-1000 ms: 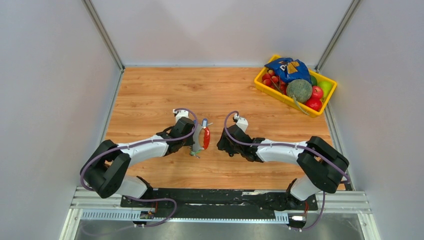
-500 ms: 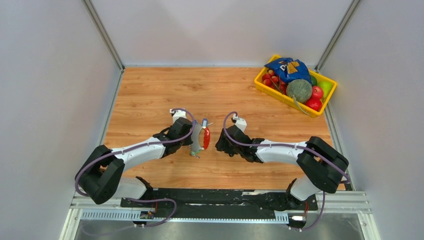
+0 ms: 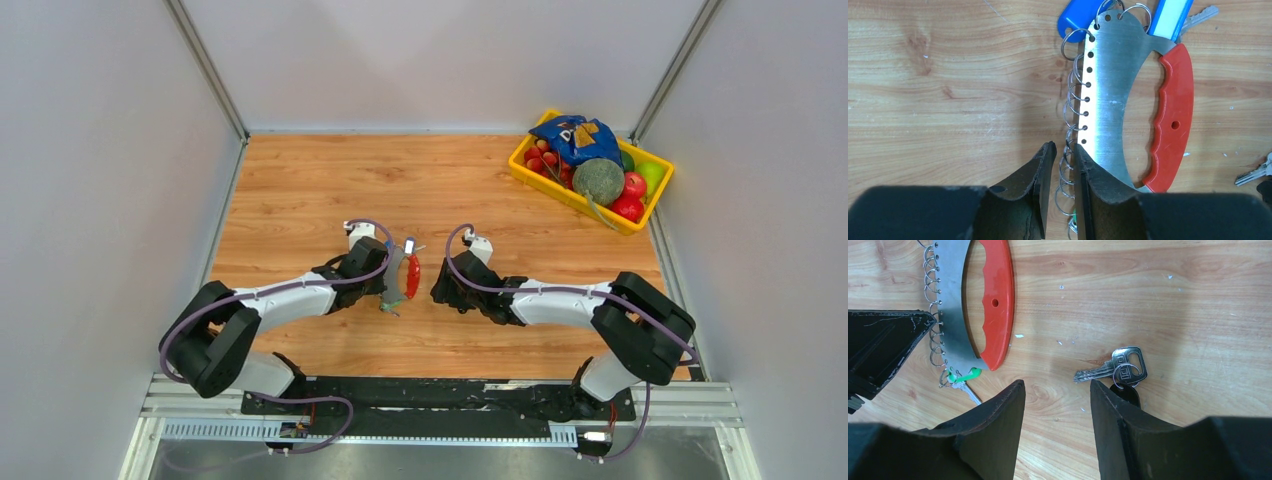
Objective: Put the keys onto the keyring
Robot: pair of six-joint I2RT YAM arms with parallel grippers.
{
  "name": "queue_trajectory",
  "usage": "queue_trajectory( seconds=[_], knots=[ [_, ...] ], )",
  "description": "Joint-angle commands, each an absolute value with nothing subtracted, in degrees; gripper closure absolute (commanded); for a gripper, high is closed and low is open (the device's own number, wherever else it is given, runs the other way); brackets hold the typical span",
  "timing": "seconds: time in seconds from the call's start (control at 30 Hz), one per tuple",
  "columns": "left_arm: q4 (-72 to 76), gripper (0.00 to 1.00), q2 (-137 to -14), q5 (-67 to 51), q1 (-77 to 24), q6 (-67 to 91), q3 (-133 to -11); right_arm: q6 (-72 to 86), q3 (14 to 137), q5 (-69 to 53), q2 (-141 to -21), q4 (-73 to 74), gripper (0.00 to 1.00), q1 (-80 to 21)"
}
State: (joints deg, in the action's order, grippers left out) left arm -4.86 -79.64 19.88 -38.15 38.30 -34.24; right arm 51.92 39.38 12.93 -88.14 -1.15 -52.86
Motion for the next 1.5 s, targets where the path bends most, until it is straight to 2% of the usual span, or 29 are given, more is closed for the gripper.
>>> queue_trajectory(
  seconds=[0.0, 0.2, 0.37, 0.47, 1.17, 1.2, 1.27, 1.3, 1.37, 1.47],
  knots=[
    [-3.3, 0.70, -80.5, 19.3, -37.8, 38.5, -34.3, 51.2, 41.0, 12.7, -88.8, -3.3, 0.46, -53.4],
    [-2.5, 0.73, -81.8, 18.3, -37.9, 38.7, -34.6, 51.5, 40.7, 12.8, -88.8, -3.3, 0.46, -53.4],
    [-2.3, 0.87, -82.2, 17.7, -37.9, 38.8, -34.6, 51.7, 40.3, 12.9, -88.7, -3.3, 0.46, -53.4],
    [-2.7, 0.98, -81.7, 17.8, -37.9, 38.8, -34.3, 51.8, 40.2, 12.8, -88.5, -3.4, 0.46, -53.4],
    [-10.7, 1.00, -66.9, 21.2, -37.9, 35.1, -35.8, 51.2, 39.3, 14.0, -81.9, -2.4, 0.47, -54.2],
    [-10.7, 0.99, -67.0, 21.4, -37.9, 35.2, -35.7, 51.2, 39.2, 13.9, -81.8, -2.3, 0.47, -54.2],
    [-11.0, 0.86, -68.0, 21.3, -37.9, 35.6, -35.9, 51.3, 39.2, 13.8, -81.8, -2.2, 0.45, -54.3],
    [-11.2, 0.75, -69.0, 21.1, -37.9, 35.8, -36.0, 51.3, 39.2, 13.7, -81.8, -2.1, 0.44, -54.4],
    [-11.1, 0.64, -70.1, 20.2, -37.9, 36.5, -35.9, 51.3, 39.1, 13.7, -81.8, -2.1, 0.44, -54.5],
    [-10.3, 0.56, -71.5, 18.2, -37.9, 37.8, -35.5, 51.3, 39.0, 13.8, -81.8, -2.0, 0.44, -54.5]
  ],
)
